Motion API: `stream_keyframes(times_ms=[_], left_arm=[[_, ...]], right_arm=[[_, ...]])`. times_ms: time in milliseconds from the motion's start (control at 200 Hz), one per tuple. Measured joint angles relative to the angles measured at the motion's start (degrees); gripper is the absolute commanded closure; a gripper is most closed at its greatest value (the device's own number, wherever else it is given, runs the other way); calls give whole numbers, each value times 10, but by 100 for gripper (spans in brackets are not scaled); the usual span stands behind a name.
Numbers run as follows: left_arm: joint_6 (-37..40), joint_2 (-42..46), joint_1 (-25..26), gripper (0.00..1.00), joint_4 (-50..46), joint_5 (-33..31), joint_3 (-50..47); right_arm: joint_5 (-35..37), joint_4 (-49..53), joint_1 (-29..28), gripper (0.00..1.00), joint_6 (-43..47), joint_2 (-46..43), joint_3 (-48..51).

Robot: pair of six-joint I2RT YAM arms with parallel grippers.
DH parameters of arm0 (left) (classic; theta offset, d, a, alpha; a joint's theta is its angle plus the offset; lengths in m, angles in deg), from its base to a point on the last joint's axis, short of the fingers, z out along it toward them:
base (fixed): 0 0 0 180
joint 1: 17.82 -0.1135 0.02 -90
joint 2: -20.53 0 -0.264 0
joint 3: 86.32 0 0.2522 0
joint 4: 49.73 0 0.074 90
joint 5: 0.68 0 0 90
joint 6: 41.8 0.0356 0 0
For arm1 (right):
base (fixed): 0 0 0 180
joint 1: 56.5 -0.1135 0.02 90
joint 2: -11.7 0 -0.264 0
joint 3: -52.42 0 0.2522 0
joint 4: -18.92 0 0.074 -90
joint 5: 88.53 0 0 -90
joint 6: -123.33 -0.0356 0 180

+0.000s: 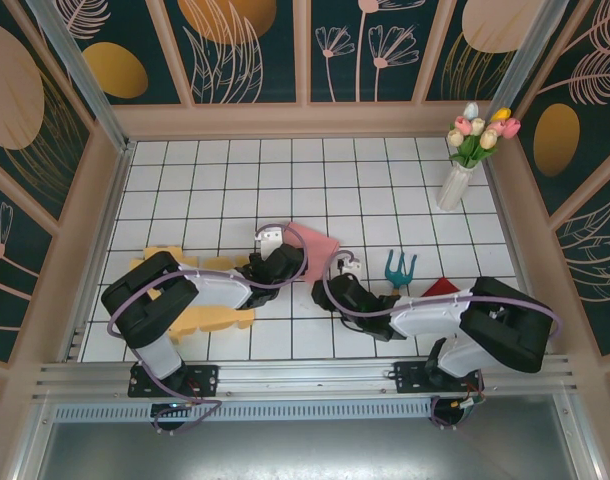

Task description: Fold the paper box

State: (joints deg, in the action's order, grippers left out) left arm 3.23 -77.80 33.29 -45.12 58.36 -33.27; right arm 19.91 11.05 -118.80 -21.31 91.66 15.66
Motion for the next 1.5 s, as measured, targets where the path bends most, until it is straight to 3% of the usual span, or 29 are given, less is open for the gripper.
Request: stream_keyframes(times_ms=[405,1266,1501], left_arm=[[0,-2,0,10,3,0,0],[4,-7,0,10,11,-5,0],[5,-8,0,9,12,-7,0]], right_arm=[[27,7,-14,56,-32,-68,0],[-6,-35,1,55,-33,29,-29],[-5,-37,5,60,-23,29,-29]])
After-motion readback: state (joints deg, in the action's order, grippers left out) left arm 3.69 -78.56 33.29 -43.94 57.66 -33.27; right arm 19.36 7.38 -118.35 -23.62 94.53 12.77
